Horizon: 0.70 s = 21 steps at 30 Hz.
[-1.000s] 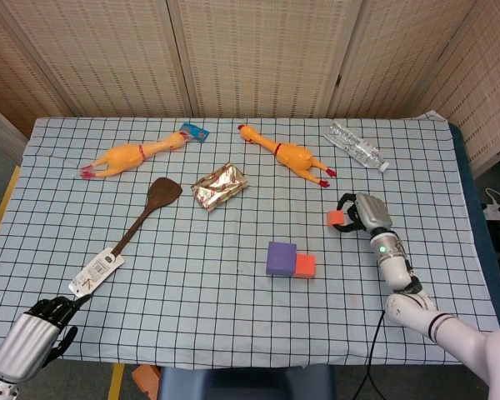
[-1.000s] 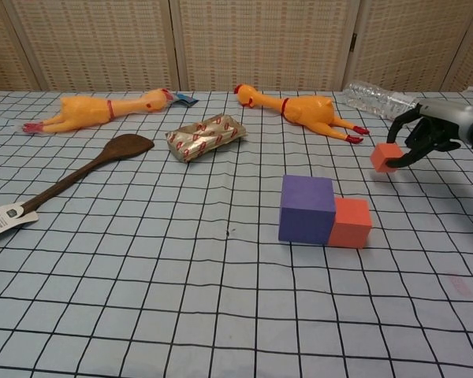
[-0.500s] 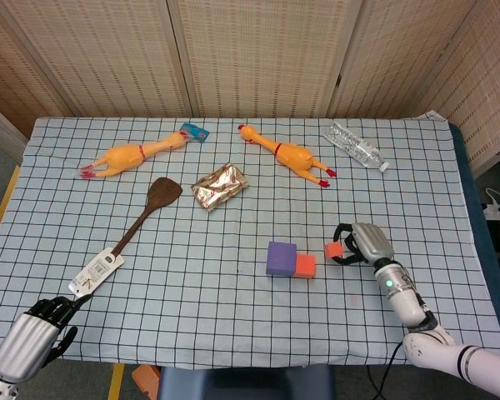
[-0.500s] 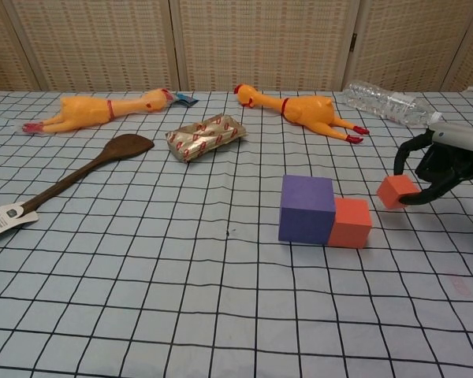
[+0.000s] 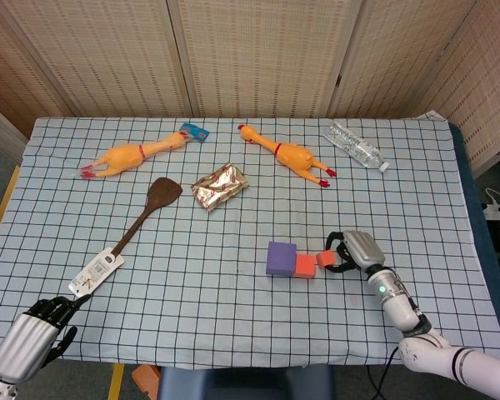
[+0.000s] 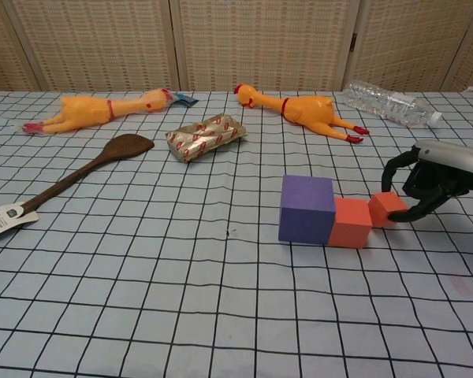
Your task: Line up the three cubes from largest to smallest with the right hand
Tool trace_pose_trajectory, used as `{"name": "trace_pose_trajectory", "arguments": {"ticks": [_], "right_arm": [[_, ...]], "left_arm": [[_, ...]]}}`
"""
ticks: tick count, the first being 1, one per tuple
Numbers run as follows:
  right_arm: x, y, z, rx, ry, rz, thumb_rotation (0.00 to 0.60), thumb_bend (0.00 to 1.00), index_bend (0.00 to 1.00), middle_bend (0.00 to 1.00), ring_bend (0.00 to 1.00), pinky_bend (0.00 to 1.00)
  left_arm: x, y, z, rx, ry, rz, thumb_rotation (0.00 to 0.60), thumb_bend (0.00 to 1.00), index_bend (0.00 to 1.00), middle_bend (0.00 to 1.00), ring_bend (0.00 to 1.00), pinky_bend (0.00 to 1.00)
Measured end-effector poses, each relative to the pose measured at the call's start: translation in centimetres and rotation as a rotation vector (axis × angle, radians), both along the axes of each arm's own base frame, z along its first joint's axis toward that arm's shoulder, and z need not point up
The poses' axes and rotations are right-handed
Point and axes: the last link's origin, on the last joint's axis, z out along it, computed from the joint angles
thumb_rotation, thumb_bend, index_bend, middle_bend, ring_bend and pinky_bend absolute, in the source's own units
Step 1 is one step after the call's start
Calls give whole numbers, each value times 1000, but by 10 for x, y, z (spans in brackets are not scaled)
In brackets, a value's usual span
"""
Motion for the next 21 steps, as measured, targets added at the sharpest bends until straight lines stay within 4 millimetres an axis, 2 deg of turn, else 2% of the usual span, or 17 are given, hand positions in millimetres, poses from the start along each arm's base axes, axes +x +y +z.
{"name": "trace_pose_trajectory", "arguments": {"ticks": [21], "right_arm": [[1, 4, -10, 28, -12, -9, 600, 82, 566, 925, 974, 992]], "left_arm": [[0, 0, -1, -4, 3, 1, 600, 450, 194, 400, 320, 426]]}}
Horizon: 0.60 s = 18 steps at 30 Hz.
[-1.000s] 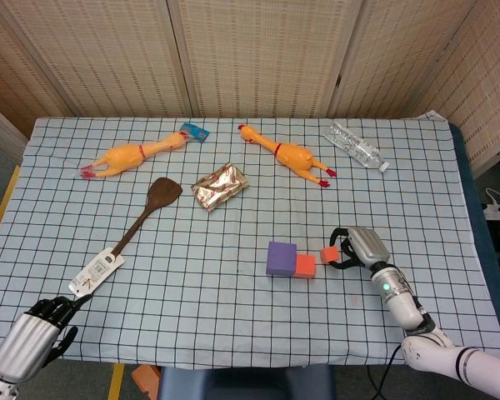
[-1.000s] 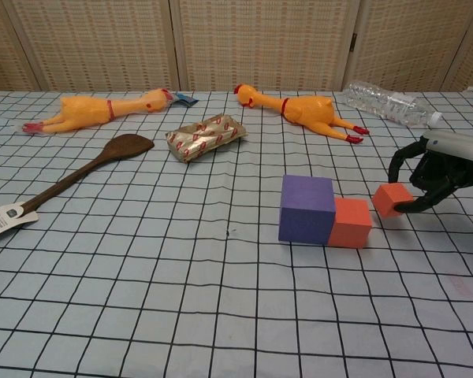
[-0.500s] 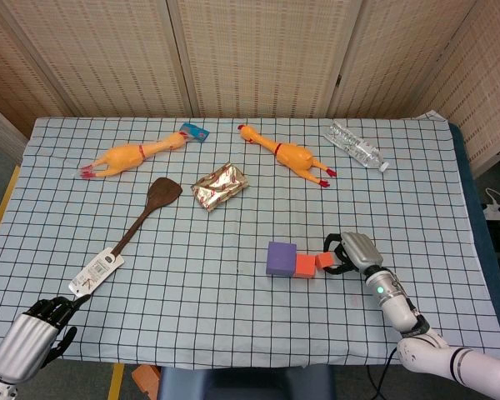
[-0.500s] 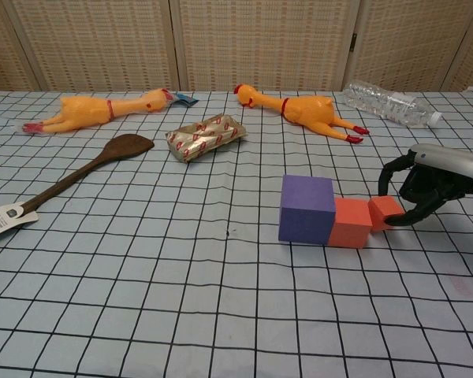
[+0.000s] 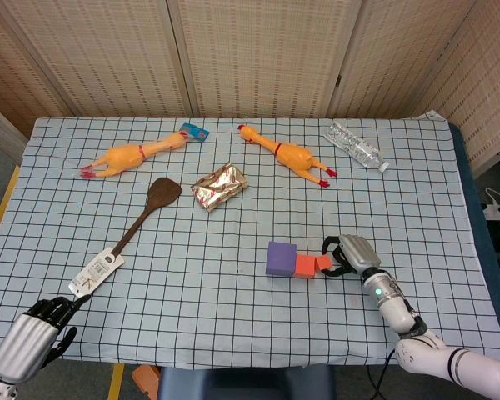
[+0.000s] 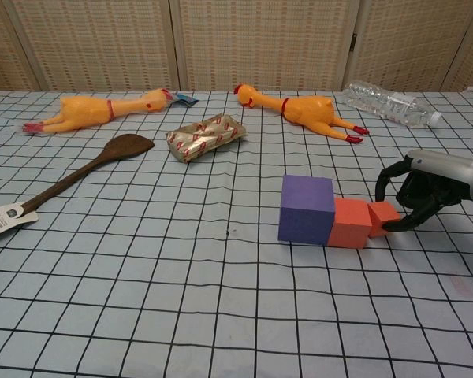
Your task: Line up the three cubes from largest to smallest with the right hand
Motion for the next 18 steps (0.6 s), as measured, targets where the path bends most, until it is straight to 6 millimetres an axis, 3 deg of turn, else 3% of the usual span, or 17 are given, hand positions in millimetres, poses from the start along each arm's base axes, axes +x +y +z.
{"name": "trace_pose_trajectory", "arguments": {"ticks": [18], "right_arm": [[-2, 7, 0, 3, 7, -7, 600, 83, 570, 925, 974, 993]], "left_arm": [[0, -1, 0, -3, 4, -4, 600, 450, 194, 400, 319, 425]]}}
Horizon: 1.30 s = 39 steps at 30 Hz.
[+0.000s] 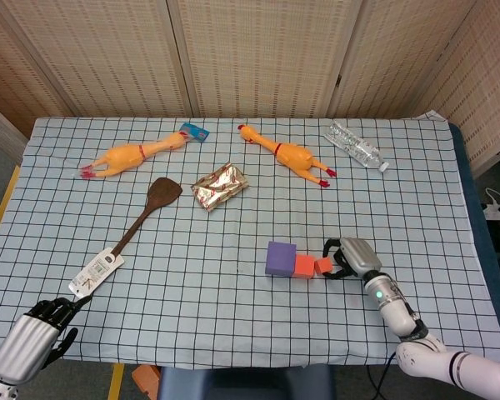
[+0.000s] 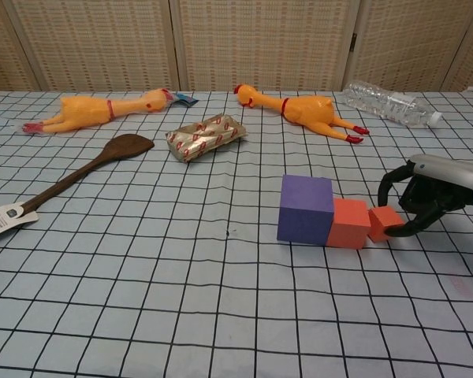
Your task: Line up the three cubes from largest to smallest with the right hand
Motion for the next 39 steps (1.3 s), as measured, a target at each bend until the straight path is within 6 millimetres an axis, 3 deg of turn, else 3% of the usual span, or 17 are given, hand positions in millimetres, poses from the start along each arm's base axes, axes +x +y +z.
{"name": "trace_pose_trajectory", "arguments": {"ticks": [15, 30, 39], "right_arm": [[0, 2, -5, 8, 2, -4, 600, 82, 550, 925, 974, 993], [-2, 1, -7, 34, -2, -3, 600, 83, 285, 925, 975, 993], [-4, 8, 5, 71, -4, 5, 600, 82, 257, 925, 975, 993]], "left_arm": [[0, 0, 1, 0, -6, -3, 600, 450, 194, 401, 319, 425], [0, 0, 1, 2, -6, -1, 600, 451, 194, 402, 320, 425], [0, 0, 1, 2, -5, -2, 600, 450, 194, 402, 319, 426]]}}
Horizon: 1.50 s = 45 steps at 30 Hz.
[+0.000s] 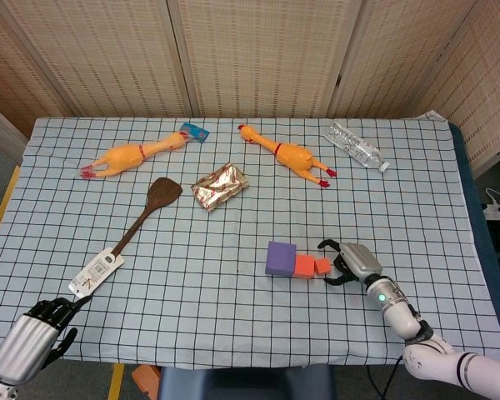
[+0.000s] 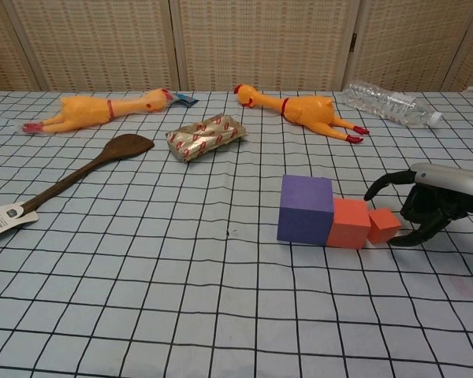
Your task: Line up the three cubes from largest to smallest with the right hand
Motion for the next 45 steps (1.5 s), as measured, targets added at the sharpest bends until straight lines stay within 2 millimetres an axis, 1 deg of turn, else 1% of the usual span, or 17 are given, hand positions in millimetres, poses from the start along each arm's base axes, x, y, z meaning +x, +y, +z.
{"name": "trace_pose_trajectory", "arguments": {"ticks": [3, 6, 7, 8, 9, 10, 11, 14, 17, 23, 30, 33, 36, 39, 45], "right_arm": [[-1, 4, 11, 11, 5, 2, 600, 88, 258, 925, 975, 993], [-2, 9, 20, 20, 12, 2, 600, 137, 254, 925, 975, 993], [-2, 10, 22, 23, 13, 1, 600, 192, 249, 925, 975, 993], [-3, 11, 23, 24, 15, 0, 600, 273, 244, 925, 975, 993], [-3, 12, 25, 25, 16, -2, 600, 288, 243, 925, 974, 993], [-4, 13, 29, 23, 18, -8, 600, 382, 240, 925, 974, 993], [-5, 14, 32, 22, 19, -14, 600, 449, 240, 925, 974, 993], [-8, 15, 38, 19, 6, -52, 600, 579, 240, 925, 975, 993], [-10, 15, 39, 27, -32, -98, 600, 635, 235, 925, 975, 993], [-13, 14, 41, 49, -152, -199, 600, 666, 209, 925, 974, 993], [-17, 16, 40, 124, -261, -305, 600, 676, 186, 925, 975, 993], [-21, 15, 42, 139, -250, -307, 600, 676, 190, 925, 975, 993], [-24, 13, 45, 138, -229, -300, 600, 684, 213, 925, 975, 993], [-24, 12, 48, 137, -197, -286, 600, 698, 234, 925, 975, 993], [-27, 10, 56, 148, -101, -275, 600, 721, 241, 925, 975, 993]], "left_arm": [[0, 0, 0, 0, 0, -1, 600, 452, 194, 402, 319, 425], [0, 0, 0, 0, 1, -1, 600, 451, 194, 402, 319, 425], [0, 0, 0, 0, 1, -1, 600, 451, 194, 402, 319, 425], [0, 0, 0, -1, 1, -2, 600, 451, 194, 402, 319, 425], [0, 0, -1, -1, 2, -2, 600, 451, 194, 402, 319, 425], [0, 0, -1, -2, 4, -2, 600, 451, 194, 402, 320, 425], [0, 0, -1, -2, 4, -1, 600, 451, 194, 402, 320, 425], [0, 0, -1, -1, 4, -1, 600, 450, 194, 401, 319, 425], [0, -1, -1, -2, 5, -1, 600, 450, 194, 402, 320, 425], [0, -1, -1, -3, 8, 0, 600, 450, 194, 402, 319, 425], [0, -1, -1, -3, 6, 0, 600, 450, 194, 402, 319, 425], [0, -1, -1, -3, 4, 1, 600, 450, 194, 402, 319, 425], [0, -1, -1, -3, 4, 2, 600, 450, 194, 402, 320, 425], [0, 0, -1, -4, 3, 4, 600, 450, 194, 402, 320, 425], [0, 0, -2, -13, 0, 5, 600, 451, 194, 402, 320, 425]]}}
